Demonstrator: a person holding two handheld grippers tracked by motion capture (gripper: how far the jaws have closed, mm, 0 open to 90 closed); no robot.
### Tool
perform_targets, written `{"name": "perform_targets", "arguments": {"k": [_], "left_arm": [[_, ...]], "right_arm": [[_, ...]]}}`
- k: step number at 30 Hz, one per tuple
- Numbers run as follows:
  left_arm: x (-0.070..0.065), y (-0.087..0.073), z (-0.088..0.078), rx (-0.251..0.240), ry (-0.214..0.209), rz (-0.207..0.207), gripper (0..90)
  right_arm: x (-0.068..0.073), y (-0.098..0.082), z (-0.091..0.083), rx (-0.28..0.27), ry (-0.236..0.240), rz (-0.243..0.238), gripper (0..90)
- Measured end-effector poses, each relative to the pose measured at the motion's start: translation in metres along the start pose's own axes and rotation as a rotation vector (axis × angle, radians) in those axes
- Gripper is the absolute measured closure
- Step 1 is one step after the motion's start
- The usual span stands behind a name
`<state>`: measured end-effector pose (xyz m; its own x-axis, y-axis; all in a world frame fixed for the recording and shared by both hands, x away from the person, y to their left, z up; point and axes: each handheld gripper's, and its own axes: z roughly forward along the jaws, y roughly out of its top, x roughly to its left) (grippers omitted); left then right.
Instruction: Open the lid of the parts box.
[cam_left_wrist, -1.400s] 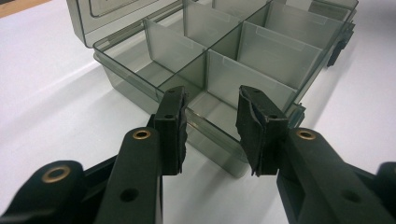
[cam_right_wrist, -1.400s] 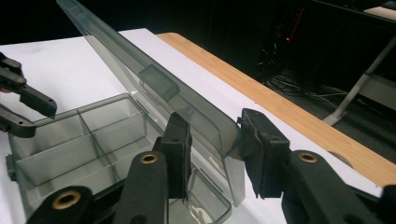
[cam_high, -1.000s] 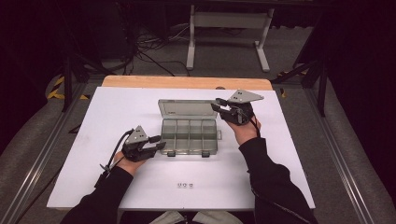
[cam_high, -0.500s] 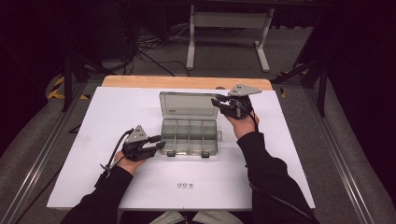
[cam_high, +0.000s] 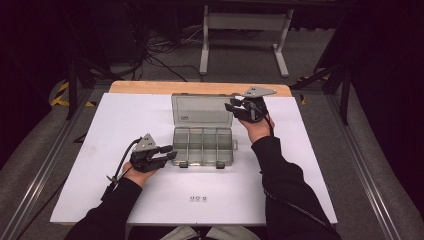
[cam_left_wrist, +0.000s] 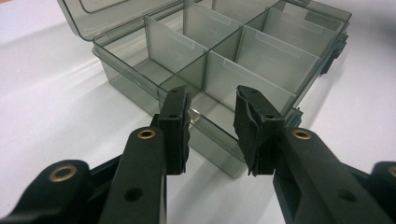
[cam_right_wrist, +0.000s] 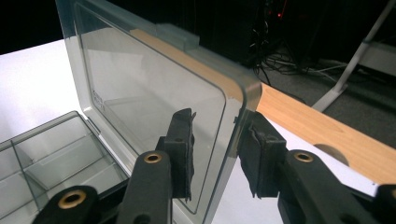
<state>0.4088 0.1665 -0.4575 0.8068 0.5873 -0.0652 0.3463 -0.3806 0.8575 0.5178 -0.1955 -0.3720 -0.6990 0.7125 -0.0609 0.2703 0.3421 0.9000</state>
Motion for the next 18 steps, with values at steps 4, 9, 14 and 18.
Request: {"name": "perform_targets", "arguments": {"k": [4, 9, 14, 18], "left_arm": [[0.000, 0.000, 0.000, 0.000, 0.000, 0.001, 65.0], [0.000, 0.000, 0.000, 0.000, 0.002, 0.003, 64.9], [0.000, 0.000, 0.000, -0.001, 0.004, 0.005, 64.9], [-0.001, 0.000, 0.000, -0.001, 0.004, -0.001, 64.9]], "right_arm": [[-0.003, -0.002, 0.006, 0.037, -0.008, 0.016, 65.8], [-0.005, -0.005, 0.011, 0.073, -0.009, 0.021, 66.3], [-0.006, -0.011, 0.018, 0.111, -0.015, 0.028, 66.0], [-0.008, -0.017, 0.023, 0.130, -0.007, 0.054, 65.7]]}}
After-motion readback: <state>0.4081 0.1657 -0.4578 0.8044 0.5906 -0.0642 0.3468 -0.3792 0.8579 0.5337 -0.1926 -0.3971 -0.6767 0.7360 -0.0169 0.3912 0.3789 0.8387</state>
